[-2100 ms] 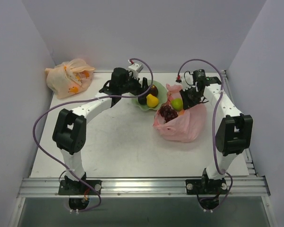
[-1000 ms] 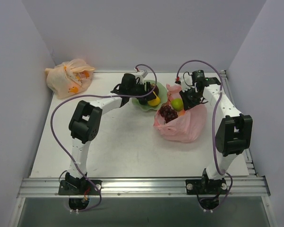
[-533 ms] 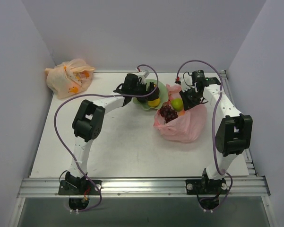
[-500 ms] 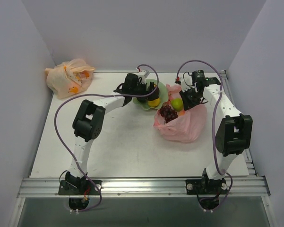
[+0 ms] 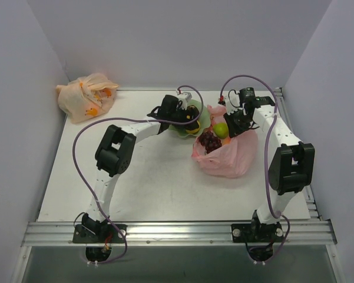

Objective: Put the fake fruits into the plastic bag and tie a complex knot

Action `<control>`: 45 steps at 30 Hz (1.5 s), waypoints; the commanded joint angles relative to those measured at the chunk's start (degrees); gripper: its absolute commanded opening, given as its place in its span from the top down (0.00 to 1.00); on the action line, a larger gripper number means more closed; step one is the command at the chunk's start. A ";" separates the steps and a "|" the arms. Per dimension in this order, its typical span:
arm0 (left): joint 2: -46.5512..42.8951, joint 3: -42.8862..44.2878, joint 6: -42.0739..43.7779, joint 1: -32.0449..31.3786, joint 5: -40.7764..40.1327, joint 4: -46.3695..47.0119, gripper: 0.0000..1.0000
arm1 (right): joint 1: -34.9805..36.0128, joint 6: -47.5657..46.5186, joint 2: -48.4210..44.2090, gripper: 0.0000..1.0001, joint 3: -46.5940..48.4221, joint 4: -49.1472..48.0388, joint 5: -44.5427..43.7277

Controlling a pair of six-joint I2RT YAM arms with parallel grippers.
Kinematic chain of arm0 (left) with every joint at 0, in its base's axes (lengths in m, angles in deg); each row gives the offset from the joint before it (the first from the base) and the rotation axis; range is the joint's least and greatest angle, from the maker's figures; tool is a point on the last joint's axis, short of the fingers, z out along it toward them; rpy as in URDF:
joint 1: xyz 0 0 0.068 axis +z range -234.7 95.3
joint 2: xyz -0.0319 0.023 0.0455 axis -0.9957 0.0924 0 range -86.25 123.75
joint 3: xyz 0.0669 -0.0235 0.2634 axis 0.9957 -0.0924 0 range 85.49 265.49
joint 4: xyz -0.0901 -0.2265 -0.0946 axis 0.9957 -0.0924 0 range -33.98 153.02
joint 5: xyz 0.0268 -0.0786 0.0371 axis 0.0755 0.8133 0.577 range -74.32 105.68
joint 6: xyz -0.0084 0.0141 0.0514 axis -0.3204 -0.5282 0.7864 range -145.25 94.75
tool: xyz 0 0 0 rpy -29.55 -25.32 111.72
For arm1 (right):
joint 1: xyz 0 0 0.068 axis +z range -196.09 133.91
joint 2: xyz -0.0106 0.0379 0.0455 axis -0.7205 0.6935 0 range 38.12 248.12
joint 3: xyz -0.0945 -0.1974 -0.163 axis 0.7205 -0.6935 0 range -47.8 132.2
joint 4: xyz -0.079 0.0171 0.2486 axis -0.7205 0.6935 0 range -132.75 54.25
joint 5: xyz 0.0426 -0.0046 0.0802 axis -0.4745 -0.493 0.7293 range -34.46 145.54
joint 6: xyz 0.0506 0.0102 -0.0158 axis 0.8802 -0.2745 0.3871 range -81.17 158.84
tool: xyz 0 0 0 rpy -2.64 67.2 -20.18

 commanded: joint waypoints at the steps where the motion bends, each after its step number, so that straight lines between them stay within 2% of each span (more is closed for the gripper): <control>1: -2.32 0.22 0.28 0.13 1.40 2.10 0.25 | 0.43 -0.47 -1.91 1.00 -0.15 0.99 -0.28; 5: -4.87 -0.13 0.90 0.39 2.81 2.89 0.30 | 0.43 -0.65 -2.00 1.00 -0.32 0.99 -0.46; 10: -7.69 -0.83 2.04 0.92 4.30 3.24 0.31 | 0.43 -0.65 -2.18 1.00 -0.41 0.99 -0.46; 18: -12.70 -2.15 -0.15 0.39 12.73 7.28 0.31 | 0.43 -0.39 -2.18 1.00 -0.15 0.99 -0.37; 28: -7.25 -2.59 -13.34 -6.90 18.19 13.79 0.32 | -1.59 1.20 -3.84 1.00 0.20 0.99 0.59; 34: -9.27 -10.04 -15.63 -12.44 20.39 18.27 0.32 | -2.91 1.63 -4.63 1.00 -0.67 1.17 1.65; 37: -10.15 -14.09 -14.84 -14.72 19.43 18.19 0.25 | -3.17 1.55 -4.90 1.00 -1.72 1.08 2.09; 39: -10.41 -15.24 -14.05 -15.34 17.50 17.14 0.11 | -3.35 1.29 -5.34 1.00 -2.43 1.17 2.18; 41: -11.37 -16.30 -12.30 -15.34 15.30 15.56 0.03 | -3.35 1.11 -6.21 1.00 -3.57 1.08 2.18; 45: -15.50 -18.23 -7.46 -14.29 11.52 13.88 0.03 | -3.26 0.32 -7.97 1.00 -5.68 0.99 2.70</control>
